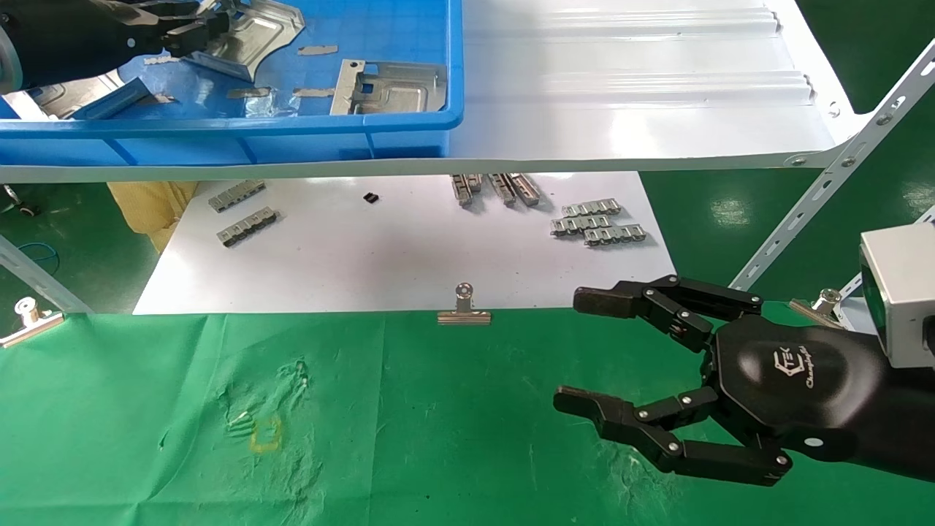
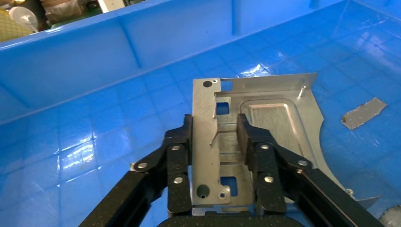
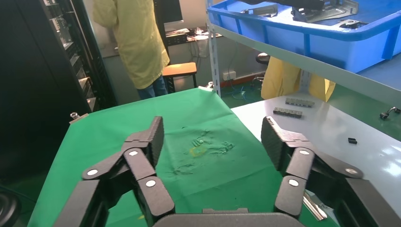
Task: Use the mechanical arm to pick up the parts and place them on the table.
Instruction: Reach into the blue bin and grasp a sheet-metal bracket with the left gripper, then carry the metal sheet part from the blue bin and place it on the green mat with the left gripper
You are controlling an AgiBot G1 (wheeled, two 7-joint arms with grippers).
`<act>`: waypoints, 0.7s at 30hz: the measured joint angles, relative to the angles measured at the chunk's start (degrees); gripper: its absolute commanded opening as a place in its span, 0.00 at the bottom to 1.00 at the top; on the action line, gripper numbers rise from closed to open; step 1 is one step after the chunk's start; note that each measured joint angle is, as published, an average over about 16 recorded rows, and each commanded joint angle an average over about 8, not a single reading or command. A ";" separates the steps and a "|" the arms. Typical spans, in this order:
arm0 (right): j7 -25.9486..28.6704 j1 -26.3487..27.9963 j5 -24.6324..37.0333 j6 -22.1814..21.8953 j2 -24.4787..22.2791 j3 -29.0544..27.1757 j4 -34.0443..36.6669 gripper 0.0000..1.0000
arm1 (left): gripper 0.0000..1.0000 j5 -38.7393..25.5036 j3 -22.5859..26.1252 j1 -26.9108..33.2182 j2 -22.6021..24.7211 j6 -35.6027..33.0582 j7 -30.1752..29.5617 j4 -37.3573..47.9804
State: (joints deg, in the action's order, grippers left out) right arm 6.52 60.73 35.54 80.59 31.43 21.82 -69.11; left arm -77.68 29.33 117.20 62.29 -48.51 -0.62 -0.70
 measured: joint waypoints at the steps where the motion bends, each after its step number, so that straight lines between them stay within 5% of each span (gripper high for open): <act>1: 0.00 0.00 0.00 0.00 0.00 0.00 0.00 1.00 | 0.00 0.07 -0.05 0.03 -0.04 -0.05 0.05 0.01; 12: 0.00 0.00 0.00 0.00 0.00 0.00 0.00 1.00 | 0.00 1.80 -1.22 1.25 -1.61 -4.74 0.97 -1.09; 21: 0.00 0.00 0.00 0.00 0.00 0.00 0.00 1.00 | 0.00 4.22 -2.50 2.73 -4.84 -21.36 3.34 -4.22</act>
State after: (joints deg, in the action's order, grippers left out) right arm 6.52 60.73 35.54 80.59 31.43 21.82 -69.11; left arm -73.46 26.82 119.92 57.46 -69.88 2.72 -4.92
